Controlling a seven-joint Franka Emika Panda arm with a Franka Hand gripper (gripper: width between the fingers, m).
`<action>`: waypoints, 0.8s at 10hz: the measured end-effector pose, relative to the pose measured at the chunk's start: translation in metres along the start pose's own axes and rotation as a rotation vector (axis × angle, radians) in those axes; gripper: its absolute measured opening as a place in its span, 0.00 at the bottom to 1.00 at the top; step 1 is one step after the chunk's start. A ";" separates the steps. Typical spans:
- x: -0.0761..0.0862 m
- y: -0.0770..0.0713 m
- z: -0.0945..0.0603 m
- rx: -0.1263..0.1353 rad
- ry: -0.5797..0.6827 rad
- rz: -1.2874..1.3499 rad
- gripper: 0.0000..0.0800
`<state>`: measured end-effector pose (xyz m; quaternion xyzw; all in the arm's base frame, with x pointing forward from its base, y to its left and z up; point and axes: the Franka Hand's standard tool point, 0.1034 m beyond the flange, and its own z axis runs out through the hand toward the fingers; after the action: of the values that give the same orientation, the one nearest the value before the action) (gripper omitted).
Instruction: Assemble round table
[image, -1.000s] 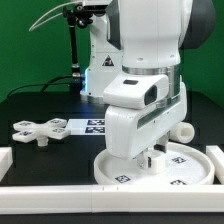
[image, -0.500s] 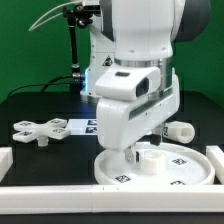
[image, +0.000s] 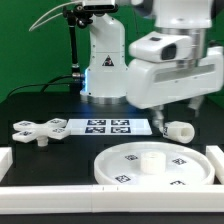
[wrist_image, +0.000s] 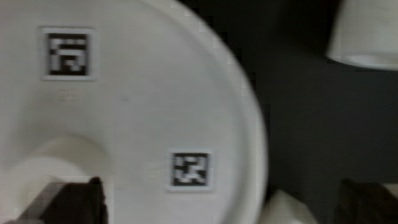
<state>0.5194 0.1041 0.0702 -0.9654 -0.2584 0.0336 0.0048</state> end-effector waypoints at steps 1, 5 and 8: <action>0.006 -0.021 0.002 -0.002 -0.004 0.026 0.81; 0.009 -0.036 0.006 0.007 -0.047 0.026 0.81; 0.001 -0.039 0.012 0.018 -0.127 0.093 0.81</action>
Offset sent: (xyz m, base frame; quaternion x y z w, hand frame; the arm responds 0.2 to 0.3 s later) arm 0.0000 0.0000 0.0000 0.0000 0.0000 0.0000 1.0000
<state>0.4998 0.1377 0.0587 -0.9723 -0.2126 0.0970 -0.0044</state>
